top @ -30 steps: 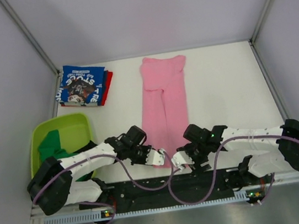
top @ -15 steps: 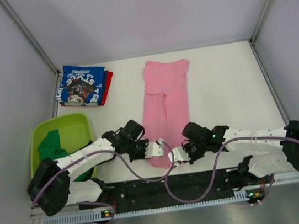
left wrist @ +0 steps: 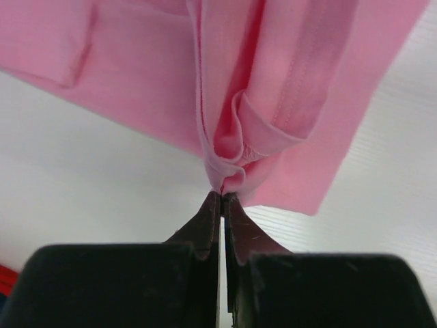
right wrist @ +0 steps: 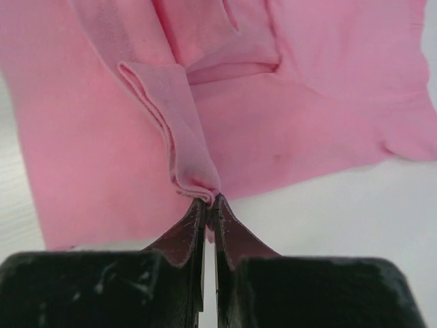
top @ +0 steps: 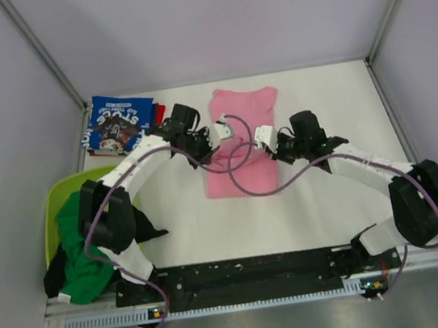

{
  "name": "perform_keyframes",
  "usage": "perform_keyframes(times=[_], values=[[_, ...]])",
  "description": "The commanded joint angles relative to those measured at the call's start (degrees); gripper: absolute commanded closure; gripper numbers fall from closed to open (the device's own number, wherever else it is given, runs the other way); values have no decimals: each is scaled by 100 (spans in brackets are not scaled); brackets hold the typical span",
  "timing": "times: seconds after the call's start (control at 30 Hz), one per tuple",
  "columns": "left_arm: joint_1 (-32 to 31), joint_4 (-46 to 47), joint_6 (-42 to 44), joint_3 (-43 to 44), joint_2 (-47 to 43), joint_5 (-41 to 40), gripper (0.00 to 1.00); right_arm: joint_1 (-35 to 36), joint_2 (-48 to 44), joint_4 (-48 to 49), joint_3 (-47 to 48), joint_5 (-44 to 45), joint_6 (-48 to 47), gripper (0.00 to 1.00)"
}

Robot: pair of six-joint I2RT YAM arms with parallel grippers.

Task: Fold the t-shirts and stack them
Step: Fold the folded rectangular tshirt in 1/3 of the way

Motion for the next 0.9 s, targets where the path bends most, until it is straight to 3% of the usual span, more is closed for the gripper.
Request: perform_keyframes(times=[0.0, 0.27, 0.7, 0.73, 0.8, 0.87], values=[[375, -340, -406, 1378, 945, -186, 100, -261, 897, 494, 900, -36, 4, 100], [437, -499, -336, 2671, 2308, -415, 100, -473, 1812, 442, 1543, 272, -189, 100], [437, -122, -415, 3059, 2907, -669, 100, -684, 2524, 616, 1868, 545, -259, 100], [437, -34, -529, 3111, 2977, -896, 97, -684, 2603, 913, 1868, 615, -225, 90], [454, 142, -836, 3313, 3144, -1475, 77, -684, 2849, 1484, 1921, 1070, 82, 69], [516, 300, -1082, 3655, 3311, -1898, 62, -719, 3148, 1776, 2253, 1685, 459, 59]])
